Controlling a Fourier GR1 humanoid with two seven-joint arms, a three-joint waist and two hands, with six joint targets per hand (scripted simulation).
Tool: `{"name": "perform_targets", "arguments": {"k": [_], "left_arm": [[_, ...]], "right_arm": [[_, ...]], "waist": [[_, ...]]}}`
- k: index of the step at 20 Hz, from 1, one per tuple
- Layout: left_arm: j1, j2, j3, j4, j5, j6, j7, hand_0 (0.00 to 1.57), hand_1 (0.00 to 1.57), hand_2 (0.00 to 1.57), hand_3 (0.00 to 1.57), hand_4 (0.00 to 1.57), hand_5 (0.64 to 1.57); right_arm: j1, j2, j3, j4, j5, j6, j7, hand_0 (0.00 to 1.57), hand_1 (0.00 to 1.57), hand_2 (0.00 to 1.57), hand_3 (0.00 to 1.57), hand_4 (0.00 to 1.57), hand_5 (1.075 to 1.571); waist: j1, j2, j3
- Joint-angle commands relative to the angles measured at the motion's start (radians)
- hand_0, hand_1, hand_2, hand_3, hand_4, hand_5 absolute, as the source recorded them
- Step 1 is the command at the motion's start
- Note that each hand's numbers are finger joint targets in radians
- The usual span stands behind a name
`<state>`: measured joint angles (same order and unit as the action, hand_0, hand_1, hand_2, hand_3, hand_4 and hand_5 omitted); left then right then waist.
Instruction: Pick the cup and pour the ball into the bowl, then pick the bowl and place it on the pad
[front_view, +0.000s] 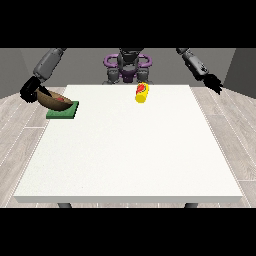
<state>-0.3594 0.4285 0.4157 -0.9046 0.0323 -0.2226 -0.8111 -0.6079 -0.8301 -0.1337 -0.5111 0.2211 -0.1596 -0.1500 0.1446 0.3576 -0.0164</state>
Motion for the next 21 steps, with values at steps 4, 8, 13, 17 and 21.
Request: {"name": "perform_targets", "arguments": {"k": [4,8,13,17,21], "left_arm": [[0.019,0.039,0.046,-0.020,0.050,-0.033,-0.008,0.00,0.00,0.00,0.00,0.86,1.168],[0.047,0.075,0.056,-0.079,0.073,-0.064,0.026,0.00,0.00,0.00,0.00,0.86,1.185],[0.091,0.076,0.071,-0.108,0.105,-0.084,0.029,0.00,0.00,0.00,0.00,0.87,1.167],[0.077,0.048,0.050,-0.089,0.099,-0.059,0.064,0.00,0.00,0.00,0.00,0.88,1.213],[0.144,0.030,0.017,-0.035,0.050,-0.051,0.088,0.00,0.00,0.00,0.00,0.88,1.213]], "right_arm": [[-0.034,0.080,-0.152,0.088,-0.173,0.088,-0.012,1.57,1.57,1.57,1.26,0.64,1.378],[-0.071,-0.014,-0.231,0.157,-0.225,0.125,0.043,0.97,0.97,0.83,0.78,0.11,1.383],[-0.104,-0.086,-0.272,0.171,-0.255,0.182,0.039,0.00,0.00,0.54,0.00,0.00,1.254],[-0.112,-0.058,-0.268,0.157,-0.263,0.186,0.074,0.00,0.00,0.46,0.05,0.00,1.293],[-0.103,0.049,-0.252,0.105,-0.291,0.279,0.035,0.00,0.00,0.10,0.37,0.50,1.371]], "waist": [[-0.023,0.056,0.0197],[-0.018,0.062,0.0192],[-0.016,0.054,0.0178],[-0.036,-0.008,0.0168],[-0.048,-0.176,0.0153]]}}
